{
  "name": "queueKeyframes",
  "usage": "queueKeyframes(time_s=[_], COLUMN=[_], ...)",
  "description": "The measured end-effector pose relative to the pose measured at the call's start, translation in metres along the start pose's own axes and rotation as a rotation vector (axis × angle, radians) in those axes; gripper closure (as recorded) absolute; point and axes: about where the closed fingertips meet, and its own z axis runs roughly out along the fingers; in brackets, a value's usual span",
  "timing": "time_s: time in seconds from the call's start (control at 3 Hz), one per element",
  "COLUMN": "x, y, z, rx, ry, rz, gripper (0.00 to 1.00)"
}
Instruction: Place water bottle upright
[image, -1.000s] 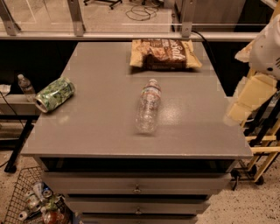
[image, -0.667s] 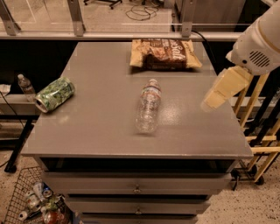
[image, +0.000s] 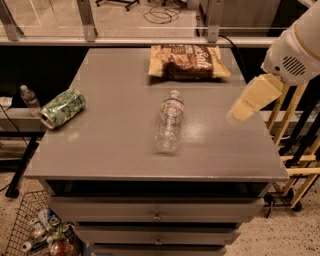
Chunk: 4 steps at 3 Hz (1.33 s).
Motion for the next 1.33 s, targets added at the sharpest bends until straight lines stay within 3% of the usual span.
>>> queueKeyframes(time_s=[0.33, 0.67, 1.0, 1.33], x=[-0.014, -0.043, -0.087, -0.112], y=[-0.002, -0.017, -0.017, 0.003], z=[0.01, 0.028, 0.062, 0.084], rx=[-0.026, -0.018, 0.0, -0.013], ry=[0.067, 0.222, 0.322, 0.336], rz=[0.035, 0.108, 0.193, 0.326], gripper=[0.0, 0.0, 0.0, 0.0])
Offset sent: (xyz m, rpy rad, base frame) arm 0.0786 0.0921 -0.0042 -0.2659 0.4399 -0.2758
